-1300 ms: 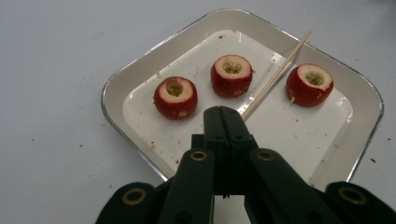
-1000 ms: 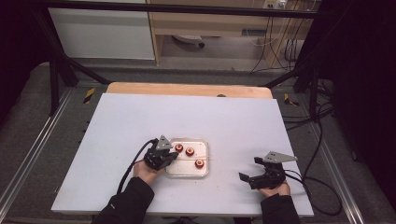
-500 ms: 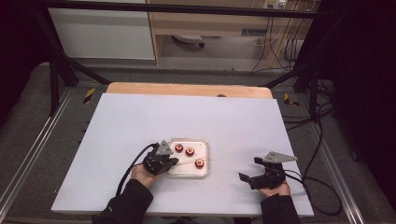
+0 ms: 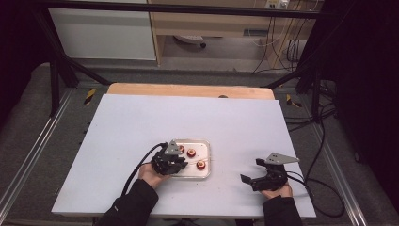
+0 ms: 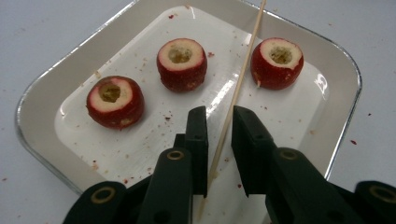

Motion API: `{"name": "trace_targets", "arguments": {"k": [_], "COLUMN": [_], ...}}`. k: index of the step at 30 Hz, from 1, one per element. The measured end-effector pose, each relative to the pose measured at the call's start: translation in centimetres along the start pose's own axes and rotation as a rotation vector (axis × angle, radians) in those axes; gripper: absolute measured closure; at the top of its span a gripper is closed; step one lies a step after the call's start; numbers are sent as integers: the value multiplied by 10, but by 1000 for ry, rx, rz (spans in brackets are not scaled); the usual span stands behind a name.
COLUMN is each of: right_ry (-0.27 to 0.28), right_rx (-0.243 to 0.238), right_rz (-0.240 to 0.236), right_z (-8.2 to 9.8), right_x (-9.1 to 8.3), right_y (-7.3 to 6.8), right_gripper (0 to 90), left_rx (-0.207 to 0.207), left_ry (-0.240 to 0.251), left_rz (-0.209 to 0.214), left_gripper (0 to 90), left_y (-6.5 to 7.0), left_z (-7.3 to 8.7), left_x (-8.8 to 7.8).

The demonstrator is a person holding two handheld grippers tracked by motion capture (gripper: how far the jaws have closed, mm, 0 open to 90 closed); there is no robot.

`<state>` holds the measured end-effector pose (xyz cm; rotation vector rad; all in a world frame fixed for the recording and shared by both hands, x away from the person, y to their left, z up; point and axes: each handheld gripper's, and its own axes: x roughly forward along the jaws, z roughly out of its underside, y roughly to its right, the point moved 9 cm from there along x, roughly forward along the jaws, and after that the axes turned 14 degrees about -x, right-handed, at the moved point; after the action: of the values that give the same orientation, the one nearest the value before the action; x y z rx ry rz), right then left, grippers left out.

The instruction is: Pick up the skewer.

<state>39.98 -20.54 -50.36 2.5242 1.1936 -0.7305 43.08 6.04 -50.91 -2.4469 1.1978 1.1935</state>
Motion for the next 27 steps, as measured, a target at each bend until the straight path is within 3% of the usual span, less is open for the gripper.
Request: {"name": "trace_targets", "arguments": {"k": [10,22,26,27], "right_ry": [-1,0,-10,-18], "right_rx": [0,-1,-14,-38], "right_rz": [0,-1,1,3], "right_z": [0,0,-1,-3], "right_x": [1,0,1,3], "right_y": [0,-1,-2,-4], "right_gripper": [13,12,13,12], "left_rx": [32,25,21,20], "left_ry": [-4,44,57,57], "left_rz": [10,27,27,31], "left_gripper": [869,883,883,883], "left_y": [3,6,6,6], "left_z": [1,0,0,1], "left_x": [-1,-10,-17,-19]}}
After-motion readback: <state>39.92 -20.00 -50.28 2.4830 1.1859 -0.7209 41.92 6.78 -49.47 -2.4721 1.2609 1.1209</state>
